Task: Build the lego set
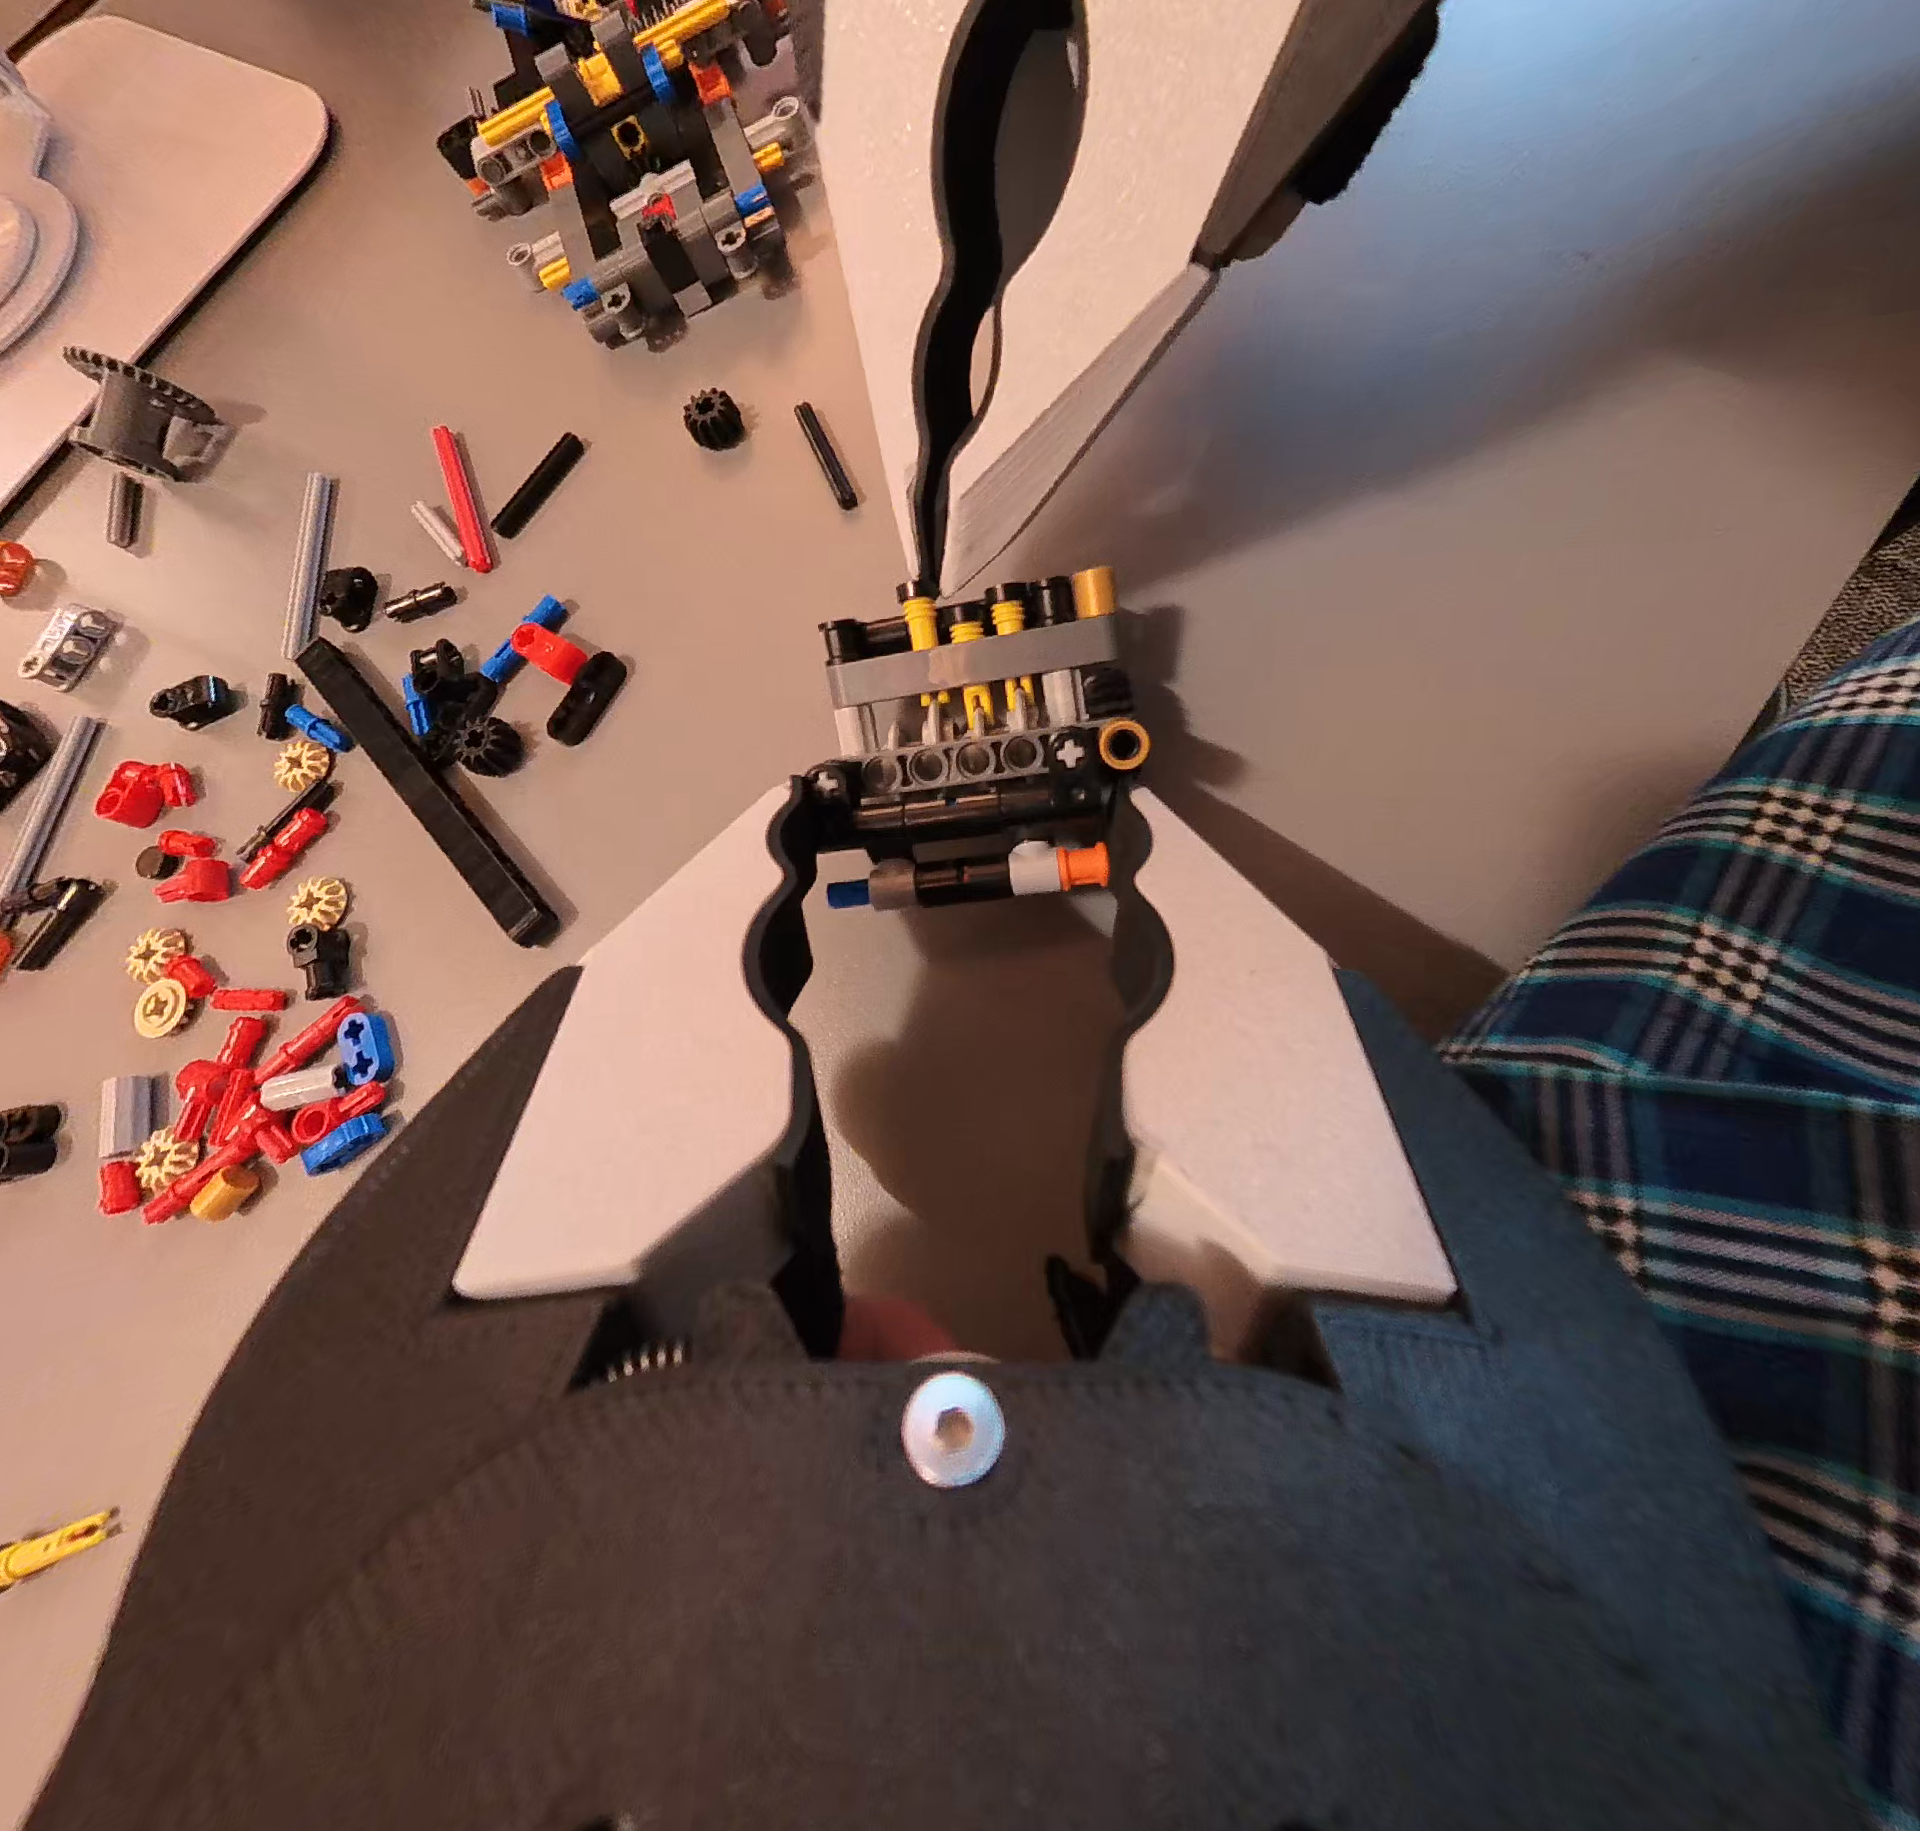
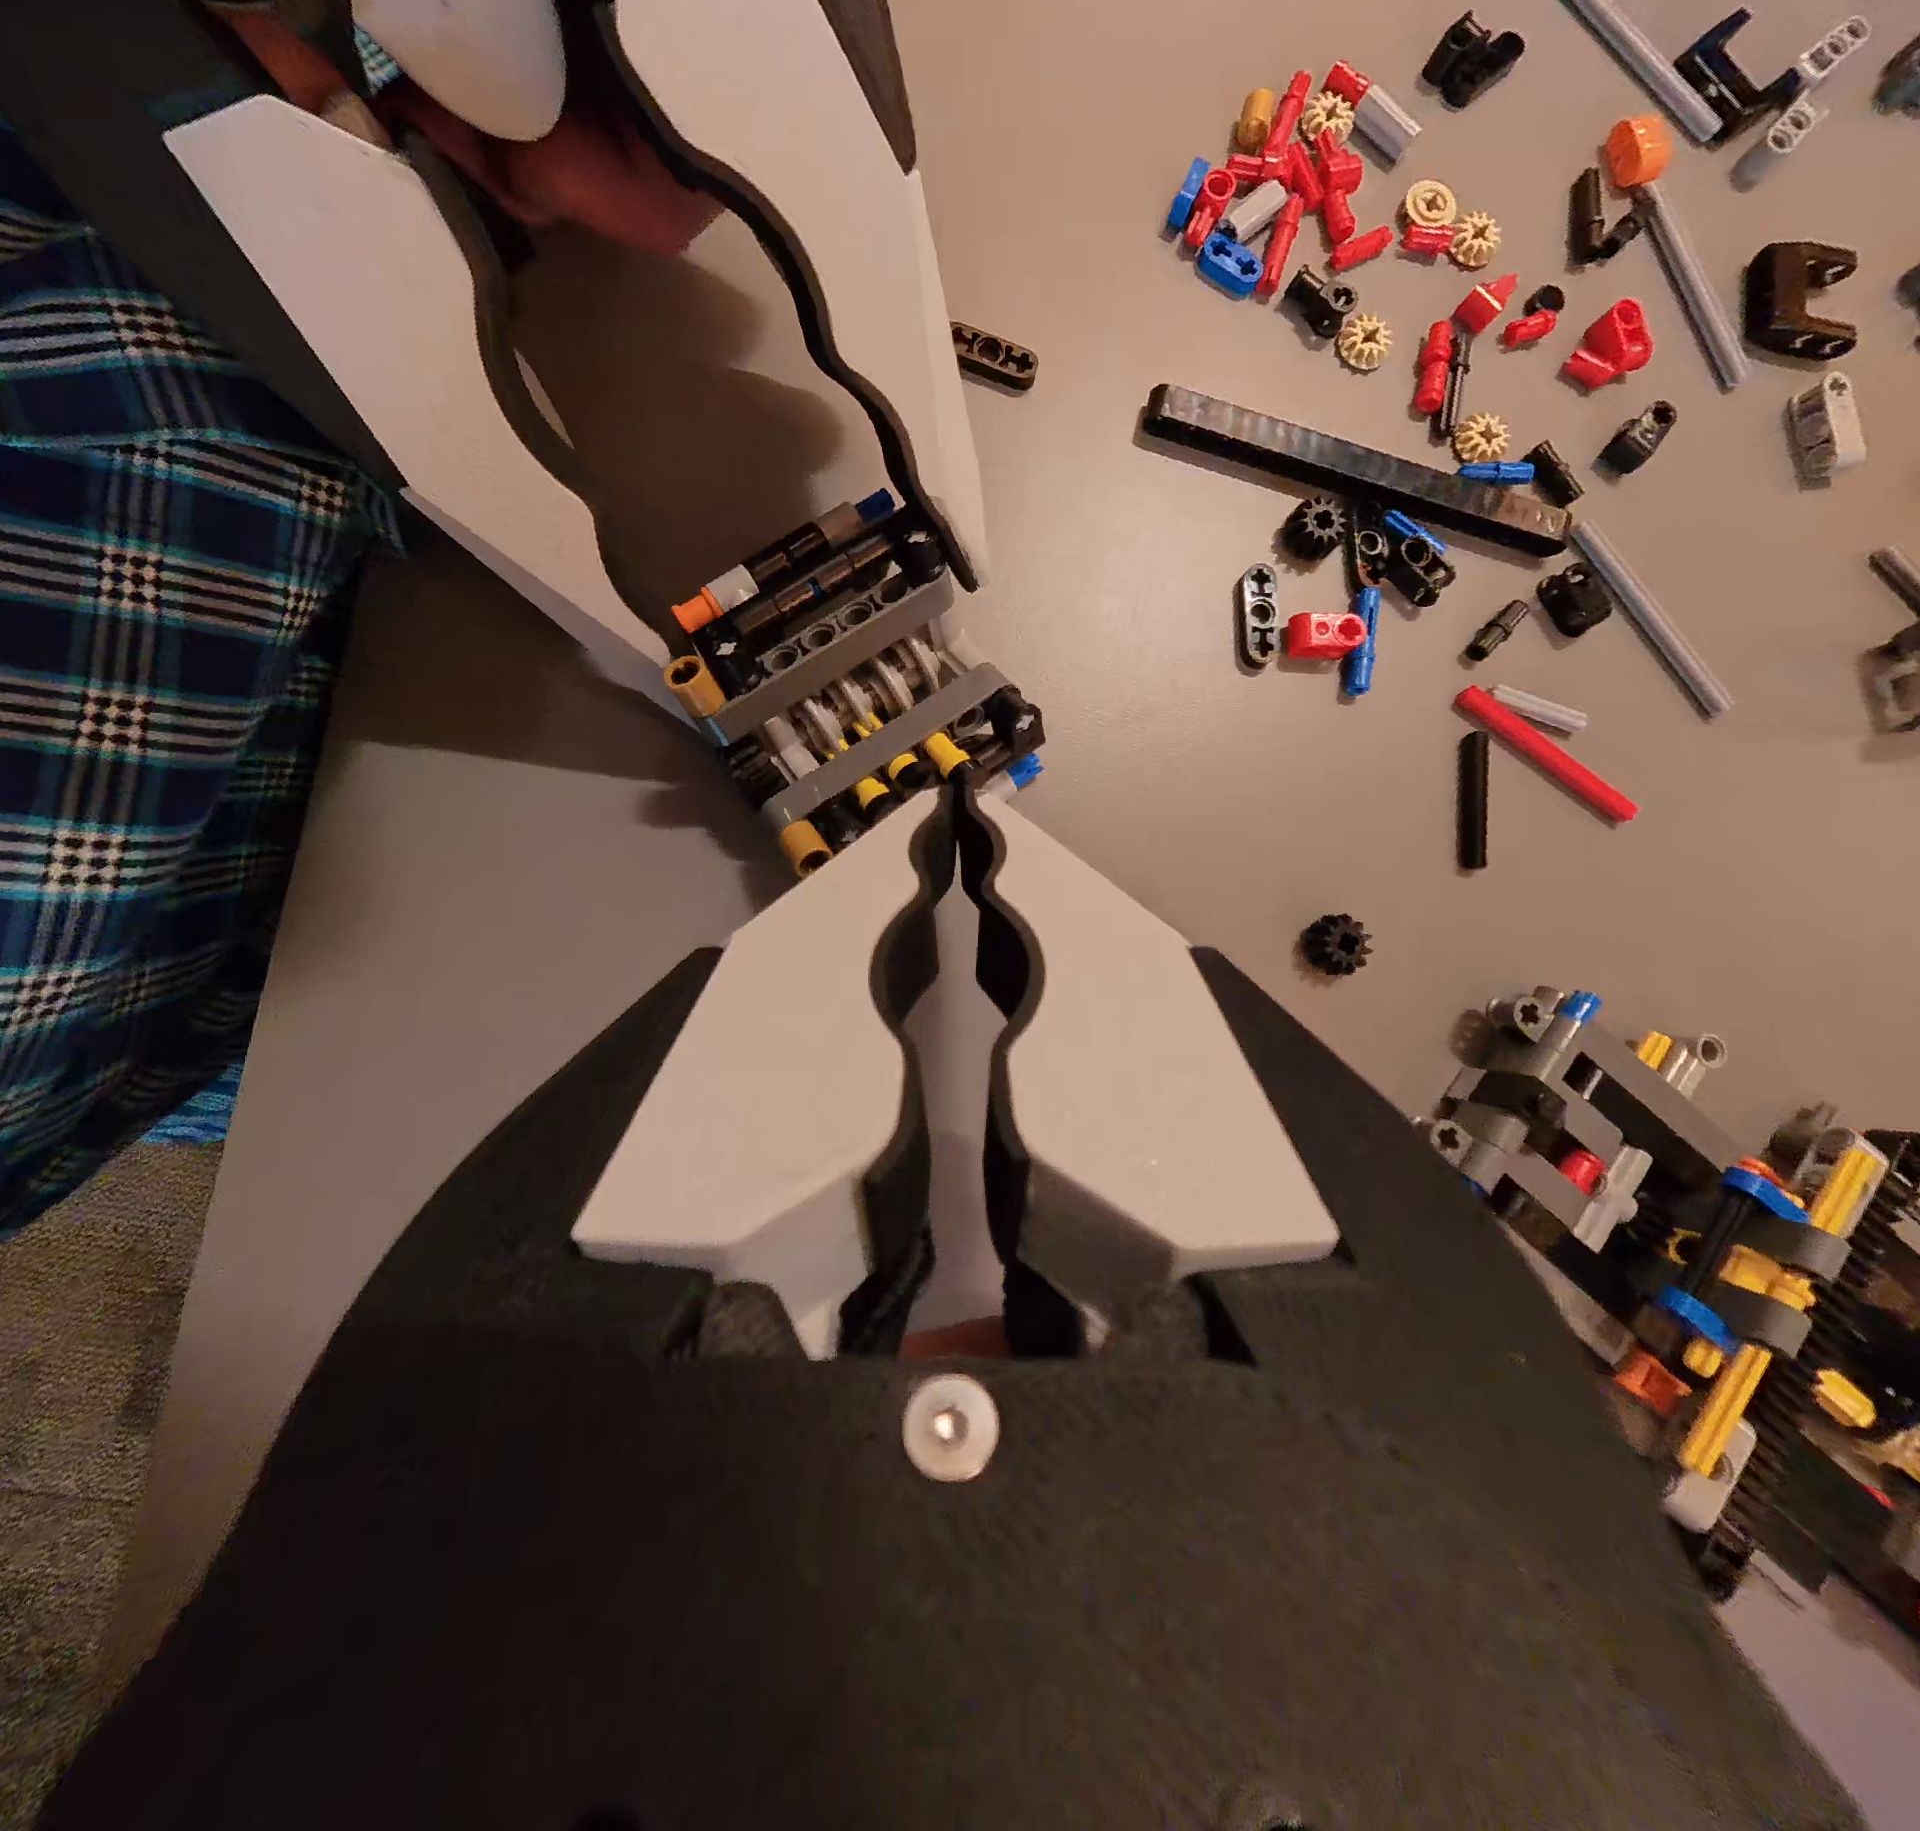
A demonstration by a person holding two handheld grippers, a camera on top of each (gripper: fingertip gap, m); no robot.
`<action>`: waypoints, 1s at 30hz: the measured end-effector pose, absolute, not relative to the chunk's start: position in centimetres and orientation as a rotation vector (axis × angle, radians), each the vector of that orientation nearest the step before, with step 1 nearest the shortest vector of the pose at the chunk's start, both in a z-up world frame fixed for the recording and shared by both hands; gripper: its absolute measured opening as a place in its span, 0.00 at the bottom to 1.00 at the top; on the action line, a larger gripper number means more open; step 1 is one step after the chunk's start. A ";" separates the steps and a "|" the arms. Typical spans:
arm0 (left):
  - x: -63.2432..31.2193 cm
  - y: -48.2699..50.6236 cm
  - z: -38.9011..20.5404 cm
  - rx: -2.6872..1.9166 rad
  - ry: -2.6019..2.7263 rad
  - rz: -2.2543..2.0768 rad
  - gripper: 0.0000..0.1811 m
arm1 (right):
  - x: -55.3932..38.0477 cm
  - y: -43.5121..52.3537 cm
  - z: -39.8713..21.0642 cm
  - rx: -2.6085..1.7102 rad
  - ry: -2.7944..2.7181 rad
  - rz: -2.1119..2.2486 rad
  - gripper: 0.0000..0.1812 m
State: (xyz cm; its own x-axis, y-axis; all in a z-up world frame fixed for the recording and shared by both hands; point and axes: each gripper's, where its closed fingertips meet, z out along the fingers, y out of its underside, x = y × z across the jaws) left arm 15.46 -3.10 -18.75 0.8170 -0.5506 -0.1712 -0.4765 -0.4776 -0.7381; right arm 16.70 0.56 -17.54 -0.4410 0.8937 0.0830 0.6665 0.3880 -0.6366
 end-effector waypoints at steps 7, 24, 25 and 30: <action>15.5 -3.1 -18.8 -2.157 0.751 -0.113 0.30 | 16.7 0.5 -17.6 -1.263 -2.334 0.753 0.00; 15.3 -2.8 -18.8 -2.164 0.738 -0.112 0.30 | 16.4 0.2 -17.8 -1.124 -2.570 0.761 0.00; 15.3 -2.8 -18.8 -2.168 0.736 -0.109 0.30 | 16.3 0.1 -17.8 -1.125 -2.568 0.767 0.00; 15.3 -2.6 -18.8 -2.166 0.731 -0.114 0.30 | 16.3 0.2 -17.9 -1.127 -2.562 0.761 0.00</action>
State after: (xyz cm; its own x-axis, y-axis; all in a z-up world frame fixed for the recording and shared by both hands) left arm 15.25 -2.64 -18.78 0.8266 -0.5389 -0.1622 -0.4637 -0.4890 -0.7388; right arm 16.31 0.21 -17.89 -0.6735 0.7391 0.0098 0.6140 0.5668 -0.5493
